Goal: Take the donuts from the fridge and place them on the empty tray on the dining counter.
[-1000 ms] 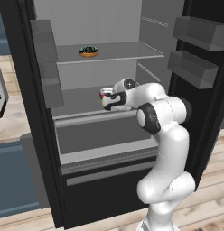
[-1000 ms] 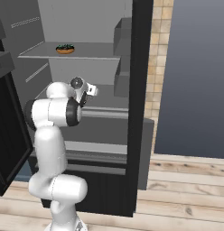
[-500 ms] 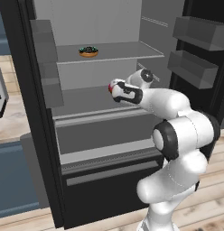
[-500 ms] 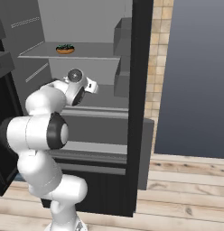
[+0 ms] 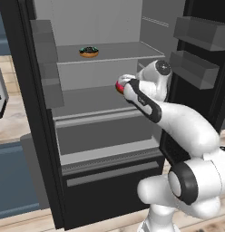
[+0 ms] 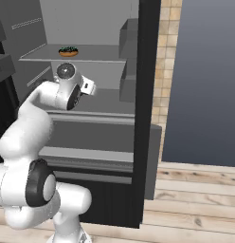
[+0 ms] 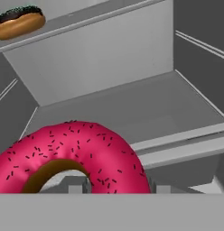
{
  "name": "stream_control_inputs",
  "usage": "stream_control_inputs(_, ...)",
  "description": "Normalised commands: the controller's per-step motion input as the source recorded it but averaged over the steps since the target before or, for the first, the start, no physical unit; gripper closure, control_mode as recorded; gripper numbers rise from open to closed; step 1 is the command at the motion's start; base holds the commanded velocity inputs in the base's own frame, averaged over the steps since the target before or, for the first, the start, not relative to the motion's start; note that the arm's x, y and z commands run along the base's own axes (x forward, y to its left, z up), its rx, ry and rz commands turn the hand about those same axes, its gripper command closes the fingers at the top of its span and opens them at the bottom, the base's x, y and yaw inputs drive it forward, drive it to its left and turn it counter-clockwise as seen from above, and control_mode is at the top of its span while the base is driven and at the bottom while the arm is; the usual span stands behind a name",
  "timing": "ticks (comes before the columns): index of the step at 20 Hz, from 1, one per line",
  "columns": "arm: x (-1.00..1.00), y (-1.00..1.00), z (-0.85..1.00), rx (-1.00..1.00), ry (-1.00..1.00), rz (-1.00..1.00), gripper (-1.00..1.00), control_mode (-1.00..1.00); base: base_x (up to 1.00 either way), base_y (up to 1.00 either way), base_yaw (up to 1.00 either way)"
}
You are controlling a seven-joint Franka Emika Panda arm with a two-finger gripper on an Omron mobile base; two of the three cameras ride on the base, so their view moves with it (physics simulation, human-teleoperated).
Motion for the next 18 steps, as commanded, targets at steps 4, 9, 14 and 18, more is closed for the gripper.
stream_control_inputs(4, -1.00, -0.01, 0.47, -0.07, -0.02, 0.00, 1.00, -1.00, 0.00, 0.00, 0.00)
stream_control_inputs(9, -1.00, -0.23, 0.25, -0.01, -0.19, 0.00, 1.00, -1.00, 0.00, 0.00, 0.00)
stream_control_inputs(14, -1.00, -0.15, 0.44, 0.04, -0.04, 0.00, 1.00, -1.00, 0.00, 0.00, 0.00)
stream_control_inputs(18, -1.00, -0.02, 0.64, 0.11, 0.00, 0.00, 1.00, -1.00, 0.00, 0.00, 0.00)
